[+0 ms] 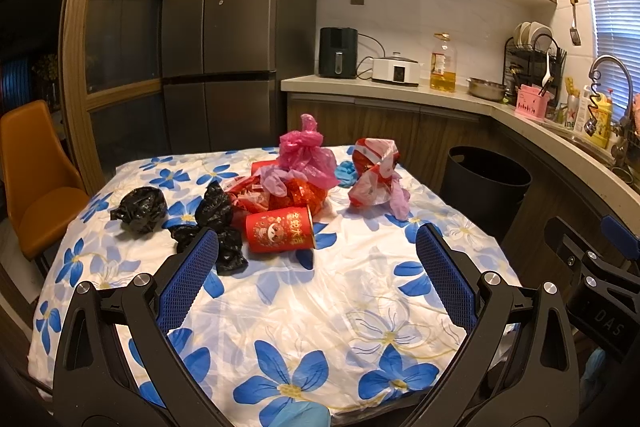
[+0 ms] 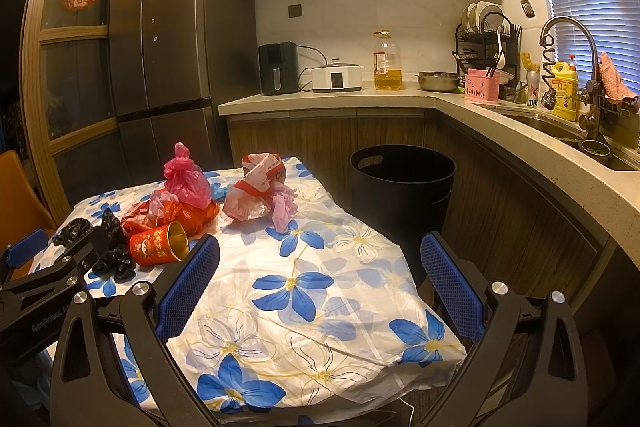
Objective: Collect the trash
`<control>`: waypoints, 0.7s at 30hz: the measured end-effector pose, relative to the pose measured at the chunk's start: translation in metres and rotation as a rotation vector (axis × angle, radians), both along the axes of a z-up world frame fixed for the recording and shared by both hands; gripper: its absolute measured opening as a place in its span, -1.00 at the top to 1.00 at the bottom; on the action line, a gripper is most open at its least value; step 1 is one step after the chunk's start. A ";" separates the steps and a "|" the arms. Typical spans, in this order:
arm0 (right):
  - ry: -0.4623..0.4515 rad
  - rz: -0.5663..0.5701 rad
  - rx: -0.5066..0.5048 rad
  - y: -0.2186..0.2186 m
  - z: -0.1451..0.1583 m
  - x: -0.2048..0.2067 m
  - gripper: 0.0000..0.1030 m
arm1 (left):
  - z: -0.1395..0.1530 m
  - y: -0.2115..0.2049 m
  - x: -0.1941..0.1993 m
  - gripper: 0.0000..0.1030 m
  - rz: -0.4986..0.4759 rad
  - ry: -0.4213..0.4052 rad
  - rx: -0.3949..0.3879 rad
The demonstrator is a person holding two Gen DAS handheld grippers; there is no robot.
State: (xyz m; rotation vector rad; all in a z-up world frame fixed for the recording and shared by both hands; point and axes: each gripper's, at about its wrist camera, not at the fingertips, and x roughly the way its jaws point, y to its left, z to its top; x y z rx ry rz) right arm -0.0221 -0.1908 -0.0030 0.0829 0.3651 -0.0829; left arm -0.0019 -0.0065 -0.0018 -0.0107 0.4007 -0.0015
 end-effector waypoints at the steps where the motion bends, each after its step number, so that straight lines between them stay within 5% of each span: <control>1: 0.000 0.000 0.000 0.000 0.000 0.000 -0.89 | 0.000 0.000 0.000 -0.89 0.000 0.000 0.000; 21: -0.003 -0.003 -0.001 -0.001 0.004 0.000 -0.89 | 0.003 -0.004 -0.001 -0.89 -0.005 -0.003 -0.005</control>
